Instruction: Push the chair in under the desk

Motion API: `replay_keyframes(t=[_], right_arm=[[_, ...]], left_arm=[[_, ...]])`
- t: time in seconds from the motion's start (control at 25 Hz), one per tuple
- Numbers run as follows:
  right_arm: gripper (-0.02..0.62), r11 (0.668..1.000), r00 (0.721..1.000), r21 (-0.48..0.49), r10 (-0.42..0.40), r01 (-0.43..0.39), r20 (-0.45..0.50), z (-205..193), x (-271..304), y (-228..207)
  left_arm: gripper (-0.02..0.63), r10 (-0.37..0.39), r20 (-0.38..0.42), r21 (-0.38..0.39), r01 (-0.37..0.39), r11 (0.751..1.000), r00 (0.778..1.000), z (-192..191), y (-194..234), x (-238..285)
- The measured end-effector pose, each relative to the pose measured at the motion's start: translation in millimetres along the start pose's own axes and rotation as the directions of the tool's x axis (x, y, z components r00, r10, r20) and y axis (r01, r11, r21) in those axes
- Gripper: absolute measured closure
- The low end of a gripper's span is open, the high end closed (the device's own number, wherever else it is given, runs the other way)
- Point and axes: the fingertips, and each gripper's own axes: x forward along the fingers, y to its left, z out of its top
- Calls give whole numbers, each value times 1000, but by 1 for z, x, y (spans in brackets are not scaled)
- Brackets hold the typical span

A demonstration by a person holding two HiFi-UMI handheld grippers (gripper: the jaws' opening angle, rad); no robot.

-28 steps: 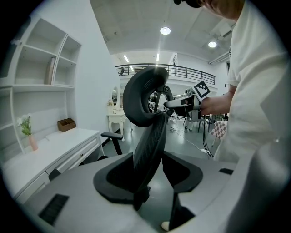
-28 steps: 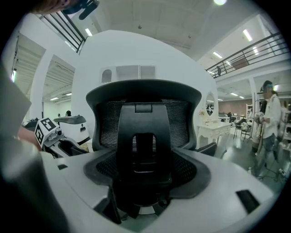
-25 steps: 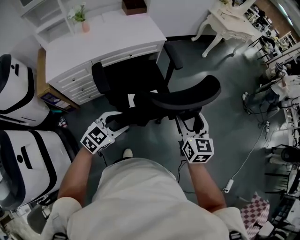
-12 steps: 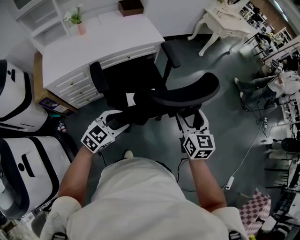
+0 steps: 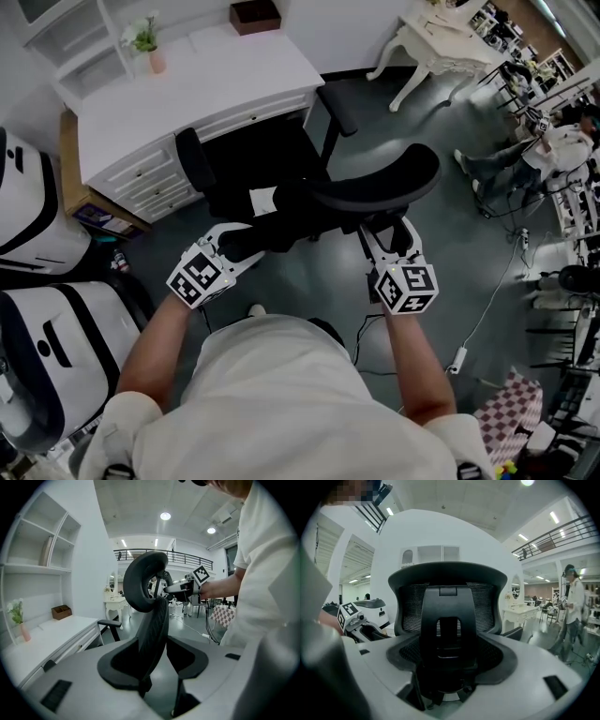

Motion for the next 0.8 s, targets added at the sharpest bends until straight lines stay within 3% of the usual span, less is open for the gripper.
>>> replay_keyframes(t=[0.36,0.8], right_arm=[[275,1000,1000,-3,-3,3,4,0,-2,-2],[275,1000,1000,-31,-2,2,4,-4,-3,-4]], left_arm=[[420,-25,11,0,25,1000,1000,1,-3,2],[407,26,-15,-4,-26,1000,1000,0,-3,6]])
